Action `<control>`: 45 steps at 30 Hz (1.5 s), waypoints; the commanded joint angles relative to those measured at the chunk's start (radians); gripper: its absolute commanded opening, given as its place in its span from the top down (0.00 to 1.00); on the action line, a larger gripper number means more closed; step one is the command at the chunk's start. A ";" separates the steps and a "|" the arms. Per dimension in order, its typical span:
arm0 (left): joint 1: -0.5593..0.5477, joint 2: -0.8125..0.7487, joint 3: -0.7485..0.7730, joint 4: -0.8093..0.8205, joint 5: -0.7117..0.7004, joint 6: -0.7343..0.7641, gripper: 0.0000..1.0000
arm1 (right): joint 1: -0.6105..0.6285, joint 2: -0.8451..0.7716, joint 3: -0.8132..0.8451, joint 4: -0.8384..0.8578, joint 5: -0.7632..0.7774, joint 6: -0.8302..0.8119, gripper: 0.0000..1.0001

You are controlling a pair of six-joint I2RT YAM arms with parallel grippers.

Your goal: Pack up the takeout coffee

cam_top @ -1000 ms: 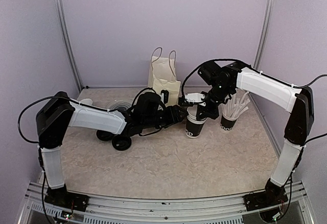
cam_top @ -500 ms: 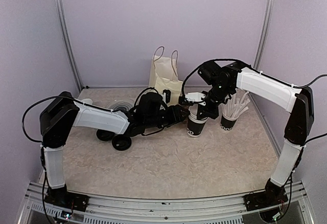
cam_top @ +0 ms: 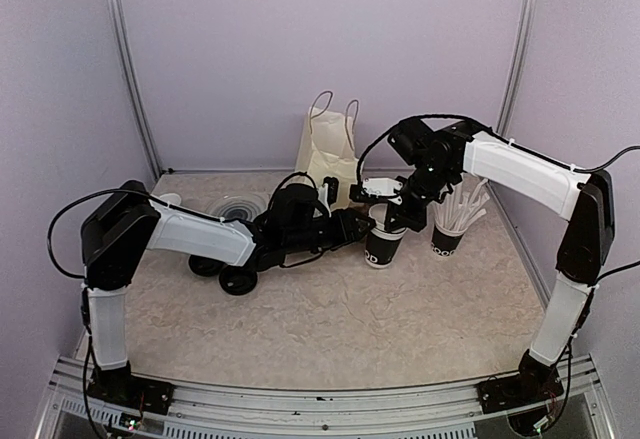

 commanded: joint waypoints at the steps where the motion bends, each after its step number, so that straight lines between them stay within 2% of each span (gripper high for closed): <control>1: -0.010 0.008 -0.003 0.026 -0.001 0.017 0.43 | -0.021 0.001 0.021 0.031 0.002 0.022 1.00; 3: -0.011 -0.007 -0.014 0.024 -0.017 0.016 0.41 | -0.024 0.003 0.028 0.024 -0.007 0.016 1.00; 18: 0.002 0.034 0.028 -0.014 -0.028 -0.015 0.52 | -0.023 0.000 0.046 -0.005 -0.060 0.000 1.00; 32: 0.015 0.094 0.114 -0.144 -0.080 -0.036 0.51 | -0.022 -0.037 0.035 -0.027 -0.055 -0.013 1.00; 37: 0.013 0.044 0.083 -0.143 -0.096 0.007 0.48 | -0.022 -0.068 0.061 -0.060 -0.031 -0.029 1.00; 41: 0.010 -0.041 0.034 -0.154 -0.094 0.075 0.44 | -0.022 -0.105 0.088 -0.091 -0.030 -0.036 1.00; 45: 0.007 -0.171 -0.031 -0.235 -0.112 0.132 0.41 | -0.022 -0.154 0.069 -0.100 -0.056 -0.058 1.00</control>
